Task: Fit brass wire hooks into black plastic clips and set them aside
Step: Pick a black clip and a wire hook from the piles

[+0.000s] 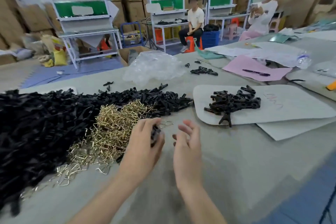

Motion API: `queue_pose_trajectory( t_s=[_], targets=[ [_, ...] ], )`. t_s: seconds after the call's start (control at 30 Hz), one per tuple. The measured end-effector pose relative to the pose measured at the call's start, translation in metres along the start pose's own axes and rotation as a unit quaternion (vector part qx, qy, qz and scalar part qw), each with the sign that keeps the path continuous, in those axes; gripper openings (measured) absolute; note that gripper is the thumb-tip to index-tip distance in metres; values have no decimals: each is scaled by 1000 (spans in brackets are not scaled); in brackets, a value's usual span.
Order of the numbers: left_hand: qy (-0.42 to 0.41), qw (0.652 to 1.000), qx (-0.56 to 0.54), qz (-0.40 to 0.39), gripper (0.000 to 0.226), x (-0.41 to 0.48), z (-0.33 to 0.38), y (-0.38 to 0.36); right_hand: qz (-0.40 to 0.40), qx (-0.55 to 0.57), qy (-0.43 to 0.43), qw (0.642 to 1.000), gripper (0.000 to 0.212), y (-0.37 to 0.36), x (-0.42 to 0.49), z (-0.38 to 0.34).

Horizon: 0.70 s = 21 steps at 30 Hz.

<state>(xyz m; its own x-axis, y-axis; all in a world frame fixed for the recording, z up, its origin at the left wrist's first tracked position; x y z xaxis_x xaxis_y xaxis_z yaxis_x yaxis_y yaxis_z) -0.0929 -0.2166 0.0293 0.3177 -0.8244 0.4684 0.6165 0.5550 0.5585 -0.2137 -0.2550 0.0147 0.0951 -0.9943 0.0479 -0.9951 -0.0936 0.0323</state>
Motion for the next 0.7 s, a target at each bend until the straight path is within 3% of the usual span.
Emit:
queue_pose_trajectory(
  t_s=[0.13,0.3,0.4,0.5,0.7],
  targets=[
    [31,983,148,105,30,-74,-47,98,-90,-76,72,990,31,-58,-48,-11],
    [147,937,271,166,52,-137,-88,177,-214,-130,141,958,32,-133,-101,-21],
    [198,919,293,177,40,-140,-102,188,-240,-164,172,941,34,-163,-117,-22],
    [229,905,319,163,44,-133,-110,188,-257,-184,176,932,34,-185,-120,-18],
    [209,892,366,165,52,-114,-124,197,-265,-170,129,940,36,-199,-109,-2]
  ],
)
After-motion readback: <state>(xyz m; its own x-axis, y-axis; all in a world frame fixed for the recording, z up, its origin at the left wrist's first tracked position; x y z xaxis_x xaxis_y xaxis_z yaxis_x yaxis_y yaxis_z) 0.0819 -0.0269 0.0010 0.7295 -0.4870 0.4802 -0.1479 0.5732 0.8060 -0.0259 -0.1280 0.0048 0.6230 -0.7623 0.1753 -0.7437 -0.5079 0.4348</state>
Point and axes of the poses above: each hand's wrist, its own x-axis towards the middle knuckle, its own y-axis out of the back of the hand, z = x × y, the point moved 4 cm from there along x, towards the middle knuckle, and after that the axes turned 12 degrees about -x, right-handed, at the moved point
